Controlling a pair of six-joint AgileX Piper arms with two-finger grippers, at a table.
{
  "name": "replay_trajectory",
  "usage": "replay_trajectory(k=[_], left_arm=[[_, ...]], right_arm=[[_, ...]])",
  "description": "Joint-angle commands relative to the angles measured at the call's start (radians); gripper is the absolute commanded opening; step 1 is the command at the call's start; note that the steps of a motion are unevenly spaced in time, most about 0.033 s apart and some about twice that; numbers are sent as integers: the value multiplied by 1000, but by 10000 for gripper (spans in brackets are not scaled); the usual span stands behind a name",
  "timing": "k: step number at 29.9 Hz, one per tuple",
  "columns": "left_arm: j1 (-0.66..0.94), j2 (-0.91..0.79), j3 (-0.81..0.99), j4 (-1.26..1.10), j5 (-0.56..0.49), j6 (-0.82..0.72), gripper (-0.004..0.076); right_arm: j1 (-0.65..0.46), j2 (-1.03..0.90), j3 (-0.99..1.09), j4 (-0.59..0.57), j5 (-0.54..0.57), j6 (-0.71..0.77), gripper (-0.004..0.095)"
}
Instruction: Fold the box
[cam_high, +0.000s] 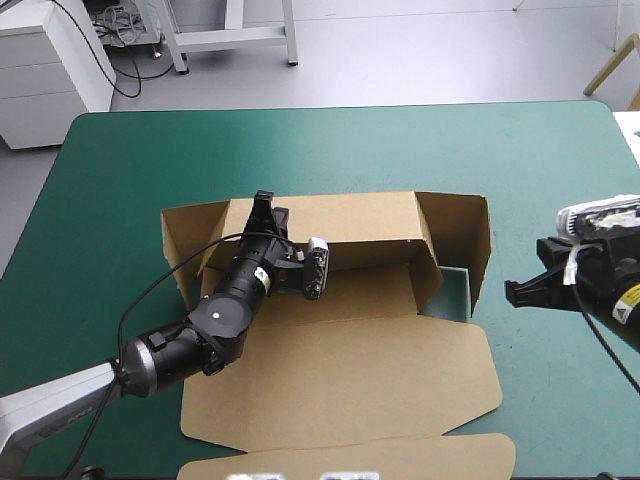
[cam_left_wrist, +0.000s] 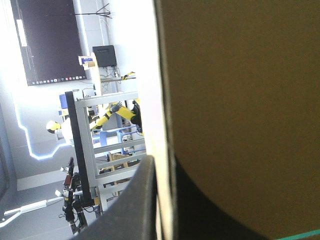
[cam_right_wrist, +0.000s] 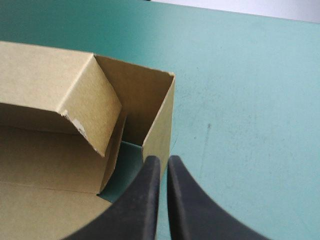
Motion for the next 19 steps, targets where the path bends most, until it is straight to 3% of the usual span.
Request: replay_trajectory(k=[1, 6, 8, 19], left_arm=[[-26, -6, 17, -26, -27, -59, -10], [-86, -9, 17, -7, 18, -60, -10], [-103, -9, 17, -7, 41, -60, -10], [-105, -9, 26, 12, 75, -126, -10]], right_arm=[[-4, 17, -124, -12, -23, -30, 235], [-4, 67, -258, -16, -18, -44, 620], [-4, 99, -302, -21, -21, -47, 715], [-4, 366, -536, -23, 13, -52, 738]])
